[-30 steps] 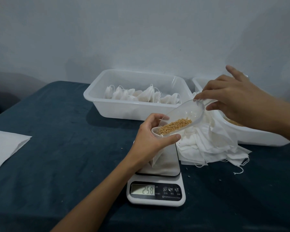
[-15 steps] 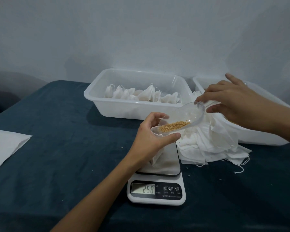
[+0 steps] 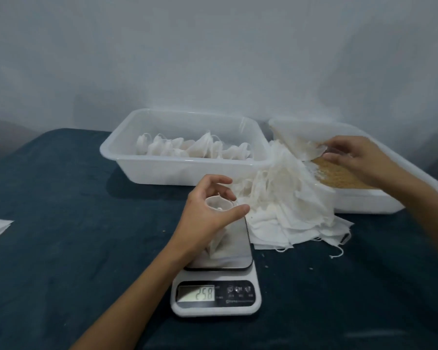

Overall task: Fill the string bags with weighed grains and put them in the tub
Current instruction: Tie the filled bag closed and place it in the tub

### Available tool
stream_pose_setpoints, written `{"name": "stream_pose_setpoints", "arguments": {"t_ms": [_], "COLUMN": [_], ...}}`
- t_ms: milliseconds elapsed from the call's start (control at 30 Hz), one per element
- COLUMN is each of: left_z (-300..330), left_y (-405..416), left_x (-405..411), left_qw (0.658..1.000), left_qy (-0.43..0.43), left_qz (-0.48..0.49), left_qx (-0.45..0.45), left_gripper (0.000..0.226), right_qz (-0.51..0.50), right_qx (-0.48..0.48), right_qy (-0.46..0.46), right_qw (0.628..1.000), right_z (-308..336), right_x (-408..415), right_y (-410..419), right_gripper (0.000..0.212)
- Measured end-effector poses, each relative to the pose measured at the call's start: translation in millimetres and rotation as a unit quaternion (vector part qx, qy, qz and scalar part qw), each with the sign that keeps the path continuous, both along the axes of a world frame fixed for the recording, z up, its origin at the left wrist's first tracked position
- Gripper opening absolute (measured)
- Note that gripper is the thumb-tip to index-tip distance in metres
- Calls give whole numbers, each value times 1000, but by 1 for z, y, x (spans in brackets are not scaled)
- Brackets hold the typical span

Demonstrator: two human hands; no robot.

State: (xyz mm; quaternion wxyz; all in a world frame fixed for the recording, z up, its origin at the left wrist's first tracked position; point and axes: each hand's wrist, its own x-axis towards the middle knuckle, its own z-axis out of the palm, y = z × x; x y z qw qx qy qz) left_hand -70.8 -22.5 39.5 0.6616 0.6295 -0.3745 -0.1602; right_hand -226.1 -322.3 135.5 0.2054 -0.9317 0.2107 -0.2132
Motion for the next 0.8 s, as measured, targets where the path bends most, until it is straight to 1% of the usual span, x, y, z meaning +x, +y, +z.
{"name": "stream_pose_setpoints", "arguments": {"t_ms": [33, 100, 167, 200, 367, 433, 500, 567, 600, 633, 667, 700, 733, 767, 800], "left_z": [0, -1, -1, -1, -4, -6, -7, -8, -8, -9, -9, -8, -7, -5, -3], "left_y": [0, -1, -2, -2, -3, -4, -4, -2, -2, -2, -2, -2, -2, -2, -1], "left_x": [0, 1, 1, 1, 0, 1, 5, 8, 8, 8, 7, 6, 5, 4, 4], "left_qw": [1000, 1000, 1000, 1000, 1000, 999, 996, 992, 990, 988, 986, 987, 990, 992, 995], "left_qy": [-2, -8, -8, -6, -7, -14, -40, -62, -74, -88, -99, -104, -102, -95, -88], "left_qz": [-1, -5, -5, -5, -9, -13, -31, -51, -56, -57, -56, -50, -40, -25, -8], "left_qx": [-2, -2, 0, 1, 15, 37, 69, 97, 109, 117, 118, 109, 93, 74, 55], "left_gripper": [53, 53, 55, 56, 54, 54, 57, 54, 46, 36, 28, 23, 23, 25, 29], "right_qz": [-63, -175, -233, -250, -250, -245, -250, -263, -270, -270, -254, -216, -156, -82, 1], "right_qx": [-19, -34, -23, -16, -13, -20, -29, -62, -103, -149, -185, -199, -187, -146, -80], "right_qy": [-3, 21, 70, 104, 247, 271, 286, 294, 275, 227, 149, 55, -35, -99, -133], "right_qw": [998, 984, 970, 962, 936, 931, 925, 917, 917, 924, 937, 954, 969, 981, 988], "right_z": [-7, -23, -37, -42, -51, -50, -51, -50, -47, -43, -39, -34, -30, -26, -23], "right_x": [-1, -4, -6, -6, 7, 12, 13, 12, 12, 14, 18, 23, 29, 34, 39], "right_y": [-14, -41, -60, -66, -78, -78, -76, -69, -63, -53, -39, -19, 7, 36, 68], "right_gripper": [4, 16, 29, 30, 21, 19, 19, 22, 24, 24, 25, 24, 22, 19, 16]}}
